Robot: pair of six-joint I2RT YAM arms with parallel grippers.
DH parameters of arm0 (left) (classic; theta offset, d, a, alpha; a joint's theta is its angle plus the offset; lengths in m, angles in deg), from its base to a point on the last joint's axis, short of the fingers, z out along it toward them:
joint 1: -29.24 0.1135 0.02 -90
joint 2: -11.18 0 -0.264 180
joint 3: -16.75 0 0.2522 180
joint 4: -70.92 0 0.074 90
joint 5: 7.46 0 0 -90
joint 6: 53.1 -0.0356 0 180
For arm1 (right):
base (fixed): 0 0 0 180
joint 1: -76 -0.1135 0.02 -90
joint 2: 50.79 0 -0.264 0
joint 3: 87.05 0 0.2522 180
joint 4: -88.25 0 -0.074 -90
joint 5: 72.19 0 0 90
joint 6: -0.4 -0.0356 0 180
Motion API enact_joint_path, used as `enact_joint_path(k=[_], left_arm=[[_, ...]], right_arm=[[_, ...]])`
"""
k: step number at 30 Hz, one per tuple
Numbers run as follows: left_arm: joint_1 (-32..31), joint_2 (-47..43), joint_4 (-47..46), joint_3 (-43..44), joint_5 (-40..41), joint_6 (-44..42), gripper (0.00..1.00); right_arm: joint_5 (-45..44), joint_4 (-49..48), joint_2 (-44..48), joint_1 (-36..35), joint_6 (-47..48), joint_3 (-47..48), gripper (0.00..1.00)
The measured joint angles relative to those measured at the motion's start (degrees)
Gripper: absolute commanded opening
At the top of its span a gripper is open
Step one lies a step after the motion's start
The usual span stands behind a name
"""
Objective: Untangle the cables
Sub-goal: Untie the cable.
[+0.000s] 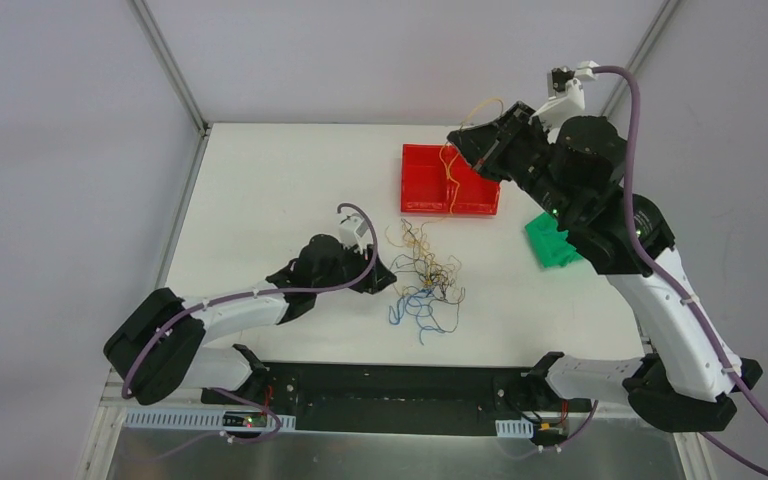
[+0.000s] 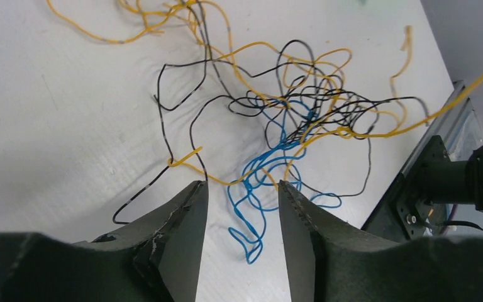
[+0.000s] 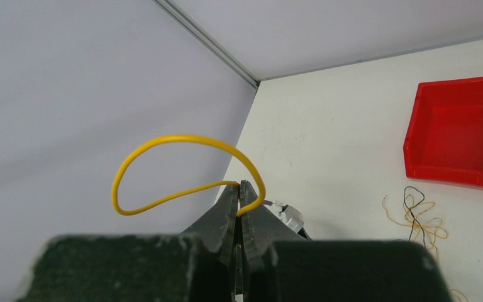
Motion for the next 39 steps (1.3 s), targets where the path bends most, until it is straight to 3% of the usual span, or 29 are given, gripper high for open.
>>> enact_joint_path(k=[7, 15, 22, 25, 26, 29, 35, 39], left_arm=[[-0.35, -5.35, -0.02, 2.08, -2.19, -2.75, 0.6], [-1.11, -3.23, -3.74, 6.16, -7.58, -5.29, 0.58], [-3.61, 4.74, -8.39, 10.56, -12.5, -5.9, 0.53], [-4.11, 6.51, -9.33, 10.91, -13.11, -5.92, 0.45], [-4.28, 7.02, -9.6, 10.95, -13.14, -5.92, 0.39], [-4.92, 9.55, -10.32, 11.78, -13.14, -5.77, 0.01], [-5.25, 9.31, -10.82, 11.1, -11.58, -5.18, 0.0], [-5.2, 0.74, -1.31, 12.52, -8.41, -8.48, 0.0]], right_arm=[[0.28, 1.14, -1.53, 0.11, 0.0, 0.0, 0.0], [0.7, 1.55, -2.95, 0.37, 0.0, 2.03, 0.0], [1.07, 1.53, -3.3, 0.37, -0.02, 2.56, 0.0], [1.07, 1.53, -3.43, 0.5, -0.02, 2.56, 0.0], [1.07, 1.53, -3.43, 0.55, -0.02, 2.56, 0.0], [1.05, 1.53, -3.45, 0.76, -0.02, 2.56, 0.0], [0.55, 1.27, -2.67, 1.01, 0.26, 1.31, 0.0], [-0.83, 0.15, 1.84, 1.11, 2.38, -7.1, 0.0]])
